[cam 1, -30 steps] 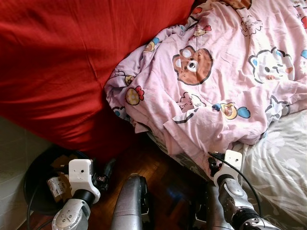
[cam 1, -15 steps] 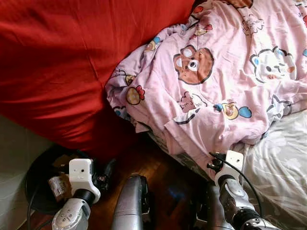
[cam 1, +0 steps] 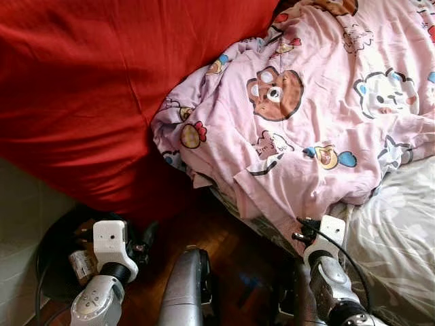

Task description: Clean up the room

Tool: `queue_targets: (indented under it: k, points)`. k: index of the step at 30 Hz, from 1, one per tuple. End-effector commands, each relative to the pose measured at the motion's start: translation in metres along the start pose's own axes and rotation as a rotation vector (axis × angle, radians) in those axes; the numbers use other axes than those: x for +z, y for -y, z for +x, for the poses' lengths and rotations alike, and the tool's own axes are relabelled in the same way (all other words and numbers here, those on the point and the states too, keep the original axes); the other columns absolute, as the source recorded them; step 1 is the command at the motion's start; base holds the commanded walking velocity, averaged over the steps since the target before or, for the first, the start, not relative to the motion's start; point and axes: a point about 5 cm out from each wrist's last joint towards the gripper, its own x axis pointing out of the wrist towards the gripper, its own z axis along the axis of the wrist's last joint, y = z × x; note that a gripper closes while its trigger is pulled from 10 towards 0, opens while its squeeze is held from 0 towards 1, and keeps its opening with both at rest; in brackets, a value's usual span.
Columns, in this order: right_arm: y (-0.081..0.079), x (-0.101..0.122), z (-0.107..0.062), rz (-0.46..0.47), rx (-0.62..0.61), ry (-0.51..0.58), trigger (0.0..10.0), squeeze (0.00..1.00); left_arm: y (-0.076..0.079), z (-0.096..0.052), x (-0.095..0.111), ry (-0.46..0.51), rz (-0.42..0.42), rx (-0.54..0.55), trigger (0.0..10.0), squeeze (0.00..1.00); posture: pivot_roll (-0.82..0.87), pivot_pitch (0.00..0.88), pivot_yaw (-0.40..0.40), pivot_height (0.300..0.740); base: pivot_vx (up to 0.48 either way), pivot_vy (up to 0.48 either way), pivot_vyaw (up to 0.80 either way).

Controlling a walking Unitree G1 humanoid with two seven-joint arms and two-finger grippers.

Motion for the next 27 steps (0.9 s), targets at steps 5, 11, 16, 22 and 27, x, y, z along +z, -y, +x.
queue_targets:
  k: [5,11,16,22,27]
  points:
    - [-0.004,-0.015,-0.012,0.014,0.034,0.043,0.0,0.00,-0.017,0.000,-0.013,-0.034,0.007,0.067,10.0,0.00,0.15,0.225,0.137,0.616,0.000,0.000,0.00]
    - [-0.002,-0.009,-0.016,-0.046,0.043,0.114,0.0,0.00,-0.019,0.006,-0.015,-0.031,0.000,0.074,10.0,0.00,0.13,0.207,0.135,0.616,0.000,0.000,0.00]
    - [0.004,-0.007,-0.019,-0.069,0.034,0.135,0.0,0.00,-0.018,0.008,-0.019,-0.028,-0.024,0.078,10.0,0.00,0.11,0.199,0.123,0.616,0.000,0.000,0.00]
    - [0.010,-0.005,-0.023,-0.058,0.025,0.158,0.0,0.00,-0.016,0.011,-0.023,-0.025,-0.030,0.082,10.0,0.00,0.09,0.192,0.112,0.616,0.000,0.000,0.00]
    - [0.008,0.005,-0.021,-0.044,0.058,0.194,10.0,0.00,-0.013,0.018,-0.027,-0.023,-0.046,0.085,10.0,0.00,0.07,0.170,0.102,0.616,0.000,0.000,0.00]
